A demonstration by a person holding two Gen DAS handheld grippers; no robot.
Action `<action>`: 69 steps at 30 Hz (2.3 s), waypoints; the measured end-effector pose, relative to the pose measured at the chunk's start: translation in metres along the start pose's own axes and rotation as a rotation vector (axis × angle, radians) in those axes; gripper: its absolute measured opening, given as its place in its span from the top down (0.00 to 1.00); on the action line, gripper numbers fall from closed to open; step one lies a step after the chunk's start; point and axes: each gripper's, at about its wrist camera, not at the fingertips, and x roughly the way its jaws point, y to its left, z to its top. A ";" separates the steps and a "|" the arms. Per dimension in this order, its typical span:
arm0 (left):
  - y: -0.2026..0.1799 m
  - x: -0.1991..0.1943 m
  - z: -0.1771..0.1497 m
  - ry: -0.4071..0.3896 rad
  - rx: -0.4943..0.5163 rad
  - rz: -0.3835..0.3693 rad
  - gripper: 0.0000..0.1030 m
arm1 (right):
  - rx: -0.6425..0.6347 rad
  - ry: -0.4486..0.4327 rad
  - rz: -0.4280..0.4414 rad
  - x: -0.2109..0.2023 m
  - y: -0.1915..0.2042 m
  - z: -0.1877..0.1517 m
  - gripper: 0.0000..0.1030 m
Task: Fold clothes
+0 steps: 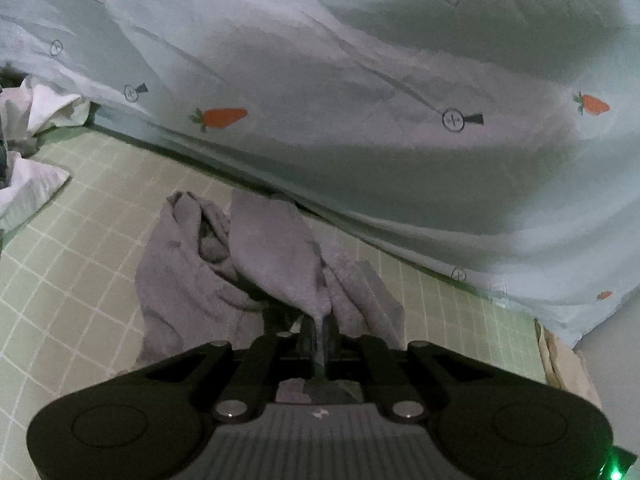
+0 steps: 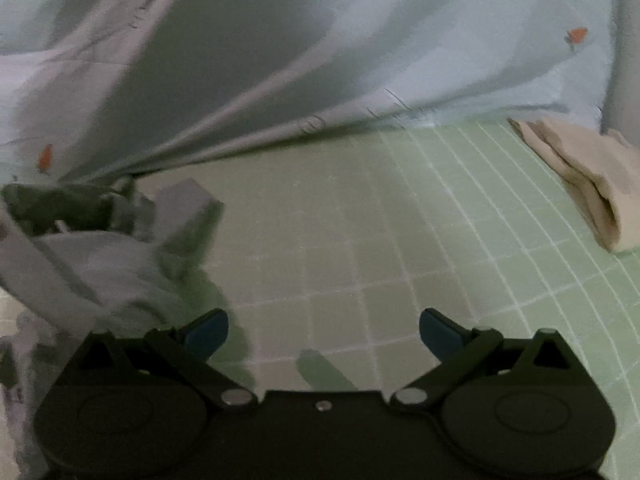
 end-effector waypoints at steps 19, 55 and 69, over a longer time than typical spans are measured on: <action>0.051 0.024 -0.076 0.310 0.099 0.389 0.15 | -0.171 -0.053 0.405 0.021 0.111 0.053 0.01; 0.083 0.038 -0.077 0.343 0.005 0.457 0.00 | 0.079 -0.069 -0.217 -0.014 -0.067 0.010 0.20; 0.074 0.053 -0.054 0.250 0.112 0.367 0.23 | -0.118 0.051 0.178 0.082 0.026 0.035 0.32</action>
